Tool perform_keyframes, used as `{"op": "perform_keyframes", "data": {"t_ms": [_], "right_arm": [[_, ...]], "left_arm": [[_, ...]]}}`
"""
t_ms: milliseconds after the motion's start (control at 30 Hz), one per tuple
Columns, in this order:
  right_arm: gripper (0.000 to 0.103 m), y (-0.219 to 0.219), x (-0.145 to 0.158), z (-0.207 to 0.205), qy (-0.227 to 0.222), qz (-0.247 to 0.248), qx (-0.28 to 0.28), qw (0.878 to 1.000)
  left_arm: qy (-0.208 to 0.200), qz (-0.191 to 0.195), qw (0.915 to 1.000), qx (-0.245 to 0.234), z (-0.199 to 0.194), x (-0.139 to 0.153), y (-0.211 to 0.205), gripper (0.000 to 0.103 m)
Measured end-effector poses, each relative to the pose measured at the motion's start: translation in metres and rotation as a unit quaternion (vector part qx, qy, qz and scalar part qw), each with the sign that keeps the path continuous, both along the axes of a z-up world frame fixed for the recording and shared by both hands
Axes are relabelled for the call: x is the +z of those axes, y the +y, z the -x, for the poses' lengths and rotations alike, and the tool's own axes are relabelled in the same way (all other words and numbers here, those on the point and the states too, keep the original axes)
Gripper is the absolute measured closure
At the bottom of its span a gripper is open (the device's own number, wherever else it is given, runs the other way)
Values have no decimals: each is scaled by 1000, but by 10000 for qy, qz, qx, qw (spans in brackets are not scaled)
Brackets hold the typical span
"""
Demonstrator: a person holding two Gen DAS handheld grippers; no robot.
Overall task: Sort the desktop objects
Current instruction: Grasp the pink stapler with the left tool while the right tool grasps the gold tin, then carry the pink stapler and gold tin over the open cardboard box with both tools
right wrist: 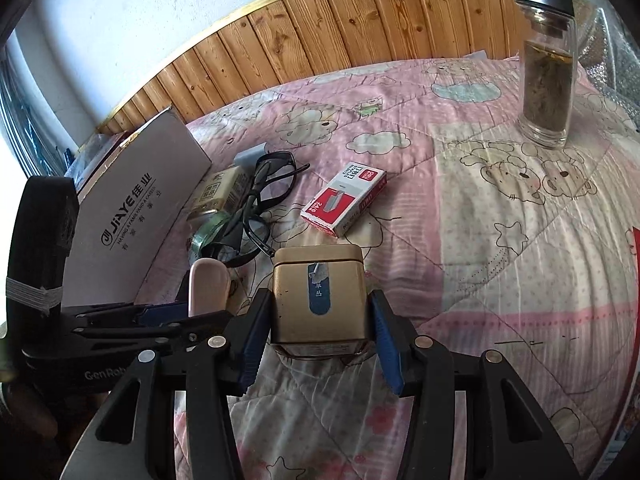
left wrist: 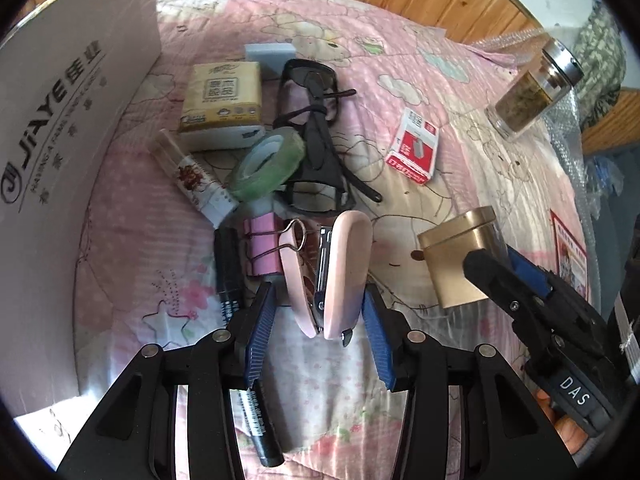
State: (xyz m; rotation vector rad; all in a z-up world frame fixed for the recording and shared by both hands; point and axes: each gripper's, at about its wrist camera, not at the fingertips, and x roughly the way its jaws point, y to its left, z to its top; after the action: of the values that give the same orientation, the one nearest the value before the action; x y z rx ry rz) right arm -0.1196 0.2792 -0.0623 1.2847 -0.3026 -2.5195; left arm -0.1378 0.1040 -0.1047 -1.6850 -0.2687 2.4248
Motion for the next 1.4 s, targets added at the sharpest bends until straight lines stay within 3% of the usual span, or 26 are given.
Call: {"op": "perform_keyframes", "data": {"t_ms": [167, 333, 567, 867, 1400], "right_arm": [[53, 5, -2, -2, 36, 150, -17, 9999], [53, 9, -4, -3, 75, 280, 1, 9996], [53, 15, -5, -9, 115, 393, 47, 9992], [53, 25, 5, -24, 181, 540, -94, 9983], [53, -16, 54, -56, 539, 218, 218, 9981]], "left_arm": [[-66, -35, 9994, 348, -3, 0, -12, 55], [242, 590, 9979, 138, 6, 5, 14, 56], [377, 979, 9944, -97, 3, 1, 29, 61], [529, 43, 9981, -309, -16, 34, 28, 62], [1090, -294, 9936, -97, -59, 86, -2, 62]]}}
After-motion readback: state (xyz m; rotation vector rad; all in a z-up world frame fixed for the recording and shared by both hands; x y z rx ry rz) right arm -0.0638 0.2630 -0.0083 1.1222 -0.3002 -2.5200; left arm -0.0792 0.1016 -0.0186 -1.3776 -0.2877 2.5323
